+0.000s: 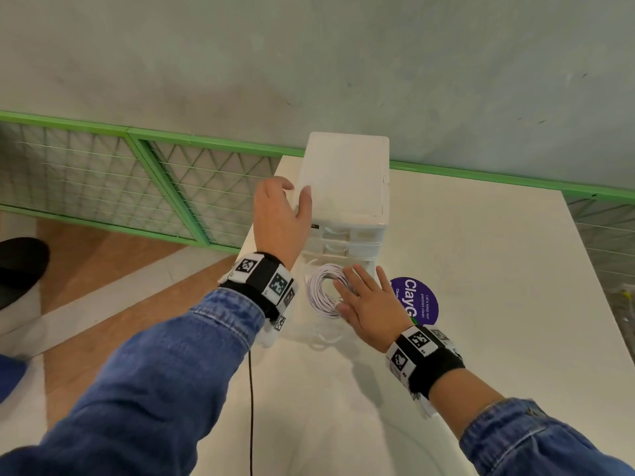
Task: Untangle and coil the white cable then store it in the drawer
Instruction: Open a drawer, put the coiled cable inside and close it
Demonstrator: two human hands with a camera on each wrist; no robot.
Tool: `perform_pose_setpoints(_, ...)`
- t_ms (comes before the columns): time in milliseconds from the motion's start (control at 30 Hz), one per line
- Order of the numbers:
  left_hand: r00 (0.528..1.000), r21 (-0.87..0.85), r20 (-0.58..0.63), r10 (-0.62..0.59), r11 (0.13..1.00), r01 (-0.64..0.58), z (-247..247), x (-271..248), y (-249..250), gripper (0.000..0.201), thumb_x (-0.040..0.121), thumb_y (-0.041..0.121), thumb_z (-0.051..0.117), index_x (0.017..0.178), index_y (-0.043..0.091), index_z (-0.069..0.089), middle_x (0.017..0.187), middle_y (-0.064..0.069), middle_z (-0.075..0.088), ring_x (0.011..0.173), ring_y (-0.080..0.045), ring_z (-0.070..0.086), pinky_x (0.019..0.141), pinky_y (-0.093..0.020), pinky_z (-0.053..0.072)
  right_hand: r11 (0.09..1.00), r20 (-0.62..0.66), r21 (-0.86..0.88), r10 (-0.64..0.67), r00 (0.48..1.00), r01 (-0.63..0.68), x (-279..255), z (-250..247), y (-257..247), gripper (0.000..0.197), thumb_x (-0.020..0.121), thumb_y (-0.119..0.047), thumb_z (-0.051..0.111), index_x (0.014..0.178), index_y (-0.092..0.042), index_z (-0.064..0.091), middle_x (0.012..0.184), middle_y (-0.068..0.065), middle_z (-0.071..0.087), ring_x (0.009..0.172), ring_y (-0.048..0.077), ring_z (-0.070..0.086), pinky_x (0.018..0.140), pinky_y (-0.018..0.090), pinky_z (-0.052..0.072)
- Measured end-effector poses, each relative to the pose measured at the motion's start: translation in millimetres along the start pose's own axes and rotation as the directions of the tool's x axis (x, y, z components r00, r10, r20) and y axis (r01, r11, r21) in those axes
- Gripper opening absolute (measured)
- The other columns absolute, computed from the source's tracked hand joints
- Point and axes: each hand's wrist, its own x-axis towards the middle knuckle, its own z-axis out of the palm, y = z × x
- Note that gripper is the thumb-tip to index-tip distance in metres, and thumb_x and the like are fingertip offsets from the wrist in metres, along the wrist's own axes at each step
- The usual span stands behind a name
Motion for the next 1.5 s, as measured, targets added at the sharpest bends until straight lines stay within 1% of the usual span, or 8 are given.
perform_pose_setpoints(133, 0.875, -0.103, 0.370, -0.311, 0.923, 0.371, 20, 15, -15, 0.076, 0.085, 0.051, 0.056, 0.140, 0.007, 0.031, 0.140, -0.014, 0.043, 0.126, -0.028, 0.044, 0.104, -0.040, 0.038, 1.000, -0.172, -0.015, 0.003, 0.985, -0.006, 3, 4, 1, 0.043, 0.095, -0.037, 0.027, 0.119, -0.022, 0.059, 0.126, 0.008, 0.062, 0.118, 0.029, 0.057, 0.098, 0.054, 0.042)
perform_pose_setpoints(300, 0.812, -0.097, 0.497, -0.304, 0.911, 0.401, 23, 15, -20, 0.079, 0.086, 0.057, 0.049, 0.148, 0.016, 0.022, 0.150, -0.010, 0.037, 0.137, -0.027, 0.037, 0.111, -0.036, 0.031, 0.987, -0.318, 0.028, -0.142, 0.937, 0.159, -7, 12, 6, 0.049, 0.064, -0.004, 0.076, 0.109, -0.021, 0.065, 0.118, 0.008, 0.066, 0.111, 0.029, 0.062, 0.094, 0.049, 0.047)
perform_pose_setpoints(400, 0.809, -0.090, 0.499, -0.310, 0.910, 0.404, 22, 17, -22, 0.075, 0.091, 0.049, 0.050, 0.150, 0.018, 0.016, 0.154, -0.007, 0.032, 0.140, -0.023, 0.032, 0.109, -0.032, 0.028, 0.980, -0.284, 0.066, -0.163, 0.945, 0.188, -15, 16, 7, 0.036, 0.079, -0.015, 0.057, 0.114, -0.020, 0.063, 0.124, 0.009, 0.063, 0.116, 0.028, 0.059, 0.096, 0.048, 0.048)
perform_pose_setpoints(567, 0.808, -0.108, 0.511, -0.295, 0.910, 0.400, 22, 19, -27, 0.081, 0.083, 0.058, 0.052, 0.149, 0.023, 0.021, 0.149, -0.005, 0.040, 0.136, -0.023, 0.038, 0.108, -0.033, 0.032, 0.971, -0.098, -0.095, -0.226, 0.969, 0.217, -21, 26, 15, 0.061, 0.091, -0.057, 0.032, 0.140, -0.022, 0.036, 0.148, 0.011, 0.037, 0.137, 0.027, 0.034, 0.111, 0.050, 0.030)
perform_pose_setpoints(767, 0.807, -0.083, 0.513, -0.293, 0.919, 0.386, 21, 20, -27, 0.075, 0.089, 0.052, 0.052, 0.150, 0.022, 0.020, 0.150, -0.006, 0.038, 0.138, -0.023, 0.036, 0.106, -0.030, 0.029, 0.944, -0.136, -0.218, -0.282, 0.950, 0.249, -14, 28, 17, 0.059, 0.091, -0.051, 0.026, 0.137, -0.016, 0.040, 0.142, 0.013, 0.045, 0.131, 0.026, 0.045, 0.106, 0.042, 0.038)
perform_pose_setpoints(1000, 0.809, -0.061, 0.512, -0.289, 0.927, 0.370, 17, 19, -22, 0.074, 0.090, 0.051, 0.050, 0.150, 0.022, 0.019, 0.152, -0.007, 0.035, 0.138, -0.023, 0.035, 0.105, -0.028, 0.028, 0.947, -0.244, -0.247, -0.266, 0.933, 0.205, 6, 25, 16, 0.062, 0.072, -0.040, 0.072, 0.123, -0.008, 0.057, 0.131, 0.010, 0.058, 0.122, 0.024, 0.054, 0.098, 0.039, 0.044)
perform_pose_setpoints(1233, 0.793, -0.032, 0.535, -0.292, 0.931, 0.364, 15, 18, -19, 0.073, 0.091, 0.053, 0.047, 0.151, 0.022, 0.017, 0.153, -0.009, 0.033, 0.138, -0.026, 0.035, 0.108, -0.034, 0.028, 0.937, -0.270, -0.327, -0.216, 0.938, 0.122, 21, 21, 23, 0.062, 0.069, -0.031, 0.078, 0.122, -0.007, 0.058, 0.128, 0.009, 0.060, 0.122, 0.027, 0.053, 0.108, 0.043, 0.034)
perform_pose_setpoints(1500, 0.798, -0.009, 0.526, -0.295, 0.936, 0.352, 14, 18, -19, 0.073, 0.091, 0.053, 0.046, 0.150, 0.023, 0.016, 0.151, -0.010, 0.036, 0.136, -0.027, 0.037, 0.106, -0.033, 0.030, 0.960, -0.326, -0.251, -0.202, 0.924, 0.122, 27, 23, 19, 0.059, 0.050, -0.013, 0.087, 0.106, -0.013, 0.069, 0.110, 0.003, 0.071, 0.103, 0.021, 0.066, 0.087, 0.036, 0.053)
